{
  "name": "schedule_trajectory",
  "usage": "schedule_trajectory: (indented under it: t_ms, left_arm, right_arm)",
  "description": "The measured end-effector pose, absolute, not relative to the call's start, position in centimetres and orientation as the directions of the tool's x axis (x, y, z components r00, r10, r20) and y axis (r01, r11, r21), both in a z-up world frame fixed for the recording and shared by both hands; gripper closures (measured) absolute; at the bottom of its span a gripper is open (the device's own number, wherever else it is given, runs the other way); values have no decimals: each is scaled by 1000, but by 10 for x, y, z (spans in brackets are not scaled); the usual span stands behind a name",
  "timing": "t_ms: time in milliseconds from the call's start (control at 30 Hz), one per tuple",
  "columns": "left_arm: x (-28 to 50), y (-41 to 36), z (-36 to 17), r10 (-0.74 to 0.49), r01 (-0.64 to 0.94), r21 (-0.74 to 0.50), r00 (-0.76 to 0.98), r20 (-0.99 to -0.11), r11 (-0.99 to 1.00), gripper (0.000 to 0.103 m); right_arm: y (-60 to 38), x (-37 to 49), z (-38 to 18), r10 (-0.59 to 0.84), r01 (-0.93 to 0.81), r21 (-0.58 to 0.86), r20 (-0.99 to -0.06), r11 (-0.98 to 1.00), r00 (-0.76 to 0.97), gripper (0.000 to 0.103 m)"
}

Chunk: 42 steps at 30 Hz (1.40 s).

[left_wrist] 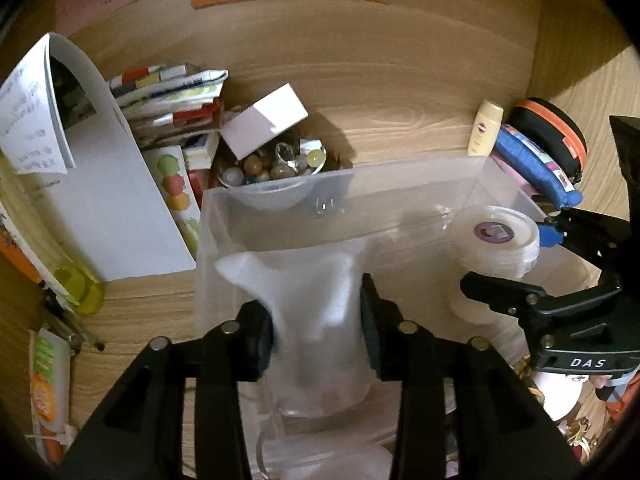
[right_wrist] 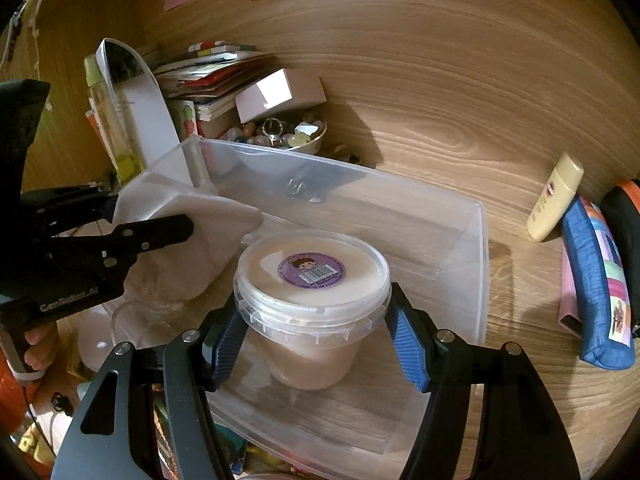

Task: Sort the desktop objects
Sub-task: 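Open the left gripper to drop the pouch while the right gripper releases the tub into the bin, then move the left gripper to the white ball while the right gripper approaches the pink round object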

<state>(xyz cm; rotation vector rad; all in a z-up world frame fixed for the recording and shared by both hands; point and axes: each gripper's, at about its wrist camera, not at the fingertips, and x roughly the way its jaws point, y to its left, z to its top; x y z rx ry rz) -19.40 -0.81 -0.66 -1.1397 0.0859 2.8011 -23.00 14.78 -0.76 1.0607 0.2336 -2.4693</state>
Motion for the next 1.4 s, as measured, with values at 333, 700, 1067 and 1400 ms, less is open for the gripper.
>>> schedule_trajectory:
  t_ms: [333,700,1067,1400]
  left_arm:
    - [-170,-2,14,71,-128,55,-805,-590,-990,24]
    - [-158,-2,36,2,-78,118,-840,-542,-990,14]
    - [-166,4,65,-76,-7,150,-835,-546,-989,10]
    - [-137,-1,55,-111,9,183,-827,-552,-983,10]
  right_arm:
    - [148,-221,5,-289,440,-53,-683,-896,-671,39]
    - [177,-198,59,-247,367,-97,-579,-925,-777,27]
    - [176,-197,134,-234,367,-159,-531,-917,-815,20]
    - [167,-156,110,-316,437,-122,-525,-891,-791,19]
